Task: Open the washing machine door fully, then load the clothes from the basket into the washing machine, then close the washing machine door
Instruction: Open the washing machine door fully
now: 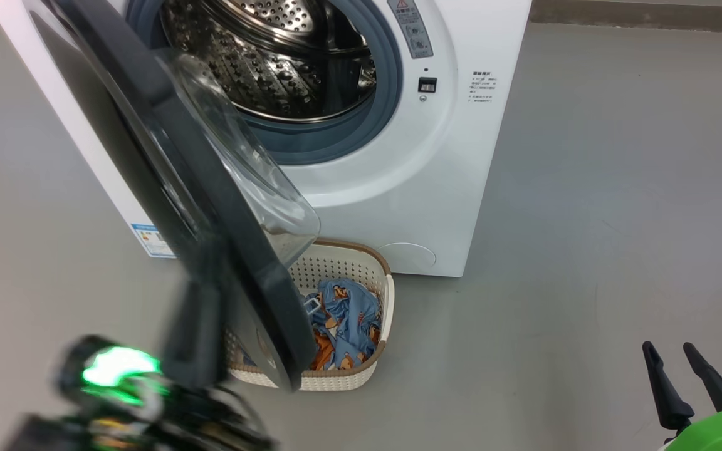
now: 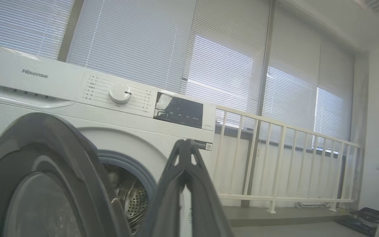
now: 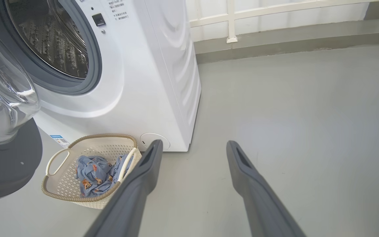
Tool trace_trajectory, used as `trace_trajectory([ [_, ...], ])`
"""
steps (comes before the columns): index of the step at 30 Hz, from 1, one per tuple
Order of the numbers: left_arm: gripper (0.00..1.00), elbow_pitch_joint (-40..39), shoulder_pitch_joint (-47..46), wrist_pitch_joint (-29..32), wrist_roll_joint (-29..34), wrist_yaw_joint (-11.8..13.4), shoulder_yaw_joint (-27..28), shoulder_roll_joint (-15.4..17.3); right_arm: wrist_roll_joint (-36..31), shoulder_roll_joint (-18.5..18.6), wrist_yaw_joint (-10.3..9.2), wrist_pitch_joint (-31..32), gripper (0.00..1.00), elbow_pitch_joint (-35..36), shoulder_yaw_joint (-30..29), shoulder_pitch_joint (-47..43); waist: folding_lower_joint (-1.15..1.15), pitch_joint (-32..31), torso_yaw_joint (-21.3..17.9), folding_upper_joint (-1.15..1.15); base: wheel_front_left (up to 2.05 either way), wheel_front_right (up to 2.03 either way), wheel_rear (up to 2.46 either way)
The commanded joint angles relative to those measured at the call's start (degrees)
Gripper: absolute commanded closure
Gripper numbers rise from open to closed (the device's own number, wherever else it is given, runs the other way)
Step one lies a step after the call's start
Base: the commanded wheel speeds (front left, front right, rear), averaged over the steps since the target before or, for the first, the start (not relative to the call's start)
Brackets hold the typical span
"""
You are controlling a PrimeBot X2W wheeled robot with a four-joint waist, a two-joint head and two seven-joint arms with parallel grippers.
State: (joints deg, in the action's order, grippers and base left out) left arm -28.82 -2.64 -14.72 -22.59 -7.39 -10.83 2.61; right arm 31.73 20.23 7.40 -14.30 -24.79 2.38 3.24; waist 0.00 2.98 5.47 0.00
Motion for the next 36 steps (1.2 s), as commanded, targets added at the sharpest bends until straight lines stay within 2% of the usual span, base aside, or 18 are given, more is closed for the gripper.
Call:
trace_trajectory([
  [1,1.0,-1.5,-1.4,-0.1,0.1,-0.1,-3.3,0.7,-0.7,1.5,0.09,-0.7,0.0,1.4,0.2,-0.4,0.0,0.0,0.1,0.0,0.0,0.0,0.0],
  [7,1.0,5.8,-1.9,0.4,-3.1,-0.1,-14.1,0.8,-0.6,1.3,0.09,-0.7,0.0,1.4,-0.1,-0.3,0.0,0.3,0.0,0.0,0.0,0.0,0.0],
  [12,1.0,12.3,-3.9,0.2,-5.5,-0.1,-16.9,0.7,-0.7,1.2,0.09,-0.7,0.0,1.4,-0.1,-0.1,0.0,0.6,0.0,0.0,0.0,0.0,0.0],
  [15,1.0,19.3,-6.2,0.0,-7.7,-0.1,-17.4,0.8,-0.8,1.2,0.09,-0.7,0.0,1.6,-0.1,0.2,0.0,1.1,0.1,0.0,0.0,0.0,0.0],
  [21,1.0,27.2,-9.0,-0.2,-10.6,-0.1,-16.7,0.7,-1.1,1.1,0.09,-0.7,0.0,1.8,-0.1,0.7,0.0,1.7,0.2,0.0,0.0,0.0,0.0],
  [36,1.0,32.0,-11.0,-0.3,-13.2,-0.1,-12.2,0.3,-1.6,1.2,0.09,-0.7,0.0,2.0,-0.5,1.2,0.0,2.4,1.0,0.0,0.0,0.0,0.0],
])
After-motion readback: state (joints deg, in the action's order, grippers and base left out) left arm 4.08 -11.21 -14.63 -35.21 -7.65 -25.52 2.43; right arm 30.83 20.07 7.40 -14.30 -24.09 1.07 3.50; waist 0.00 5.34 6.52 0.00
